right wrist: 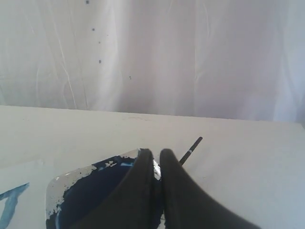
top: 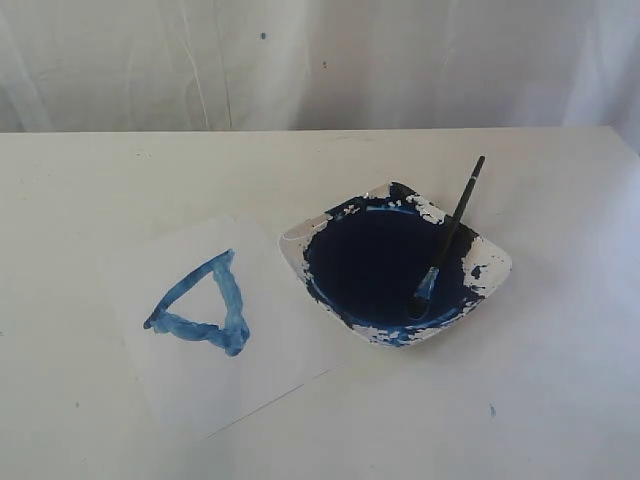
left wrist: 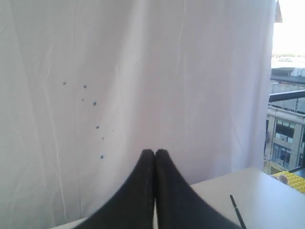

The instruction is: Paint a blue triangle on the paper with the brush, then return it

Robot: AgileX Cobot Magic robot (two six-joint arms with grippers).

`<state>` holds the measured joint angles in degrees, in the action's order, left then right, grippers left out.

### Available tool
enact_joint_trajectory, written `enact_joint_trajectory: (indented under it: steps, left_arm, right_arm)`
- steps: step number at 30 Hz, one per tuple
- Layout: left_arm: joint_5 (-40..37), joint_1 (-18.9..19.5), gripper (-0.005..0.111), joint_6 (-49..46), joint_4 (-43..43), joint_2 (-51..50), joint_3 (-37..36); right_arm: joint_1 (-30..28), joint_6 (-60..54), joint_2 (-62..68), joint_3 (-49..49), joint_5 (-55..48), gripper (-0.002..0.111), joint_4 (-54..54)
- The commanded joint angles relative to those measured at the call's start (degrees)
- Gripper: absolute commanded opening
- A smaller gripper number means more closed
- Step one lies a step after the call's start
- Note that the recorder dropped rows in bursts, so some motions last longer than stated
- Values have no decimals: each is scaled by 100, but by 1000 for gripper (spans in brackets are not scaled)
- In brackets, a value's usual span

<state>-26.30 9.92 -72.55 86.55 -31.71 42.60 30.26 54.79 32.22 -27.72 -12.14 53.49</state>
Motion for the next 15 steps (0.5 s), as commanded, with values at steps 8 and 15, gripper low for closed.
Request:
enact_joint_trajectory:
  steps: [8,15]
  left_arm:
    - [-528,20,0,837,-162,1166,-593]
    - [-721,20,0,847,-181,1228,-604]
  right_arm:
    - [-57,2618,-143,30,-1242,5,1830]
    - [-57,2787,-143,30,-1130,5,1818]
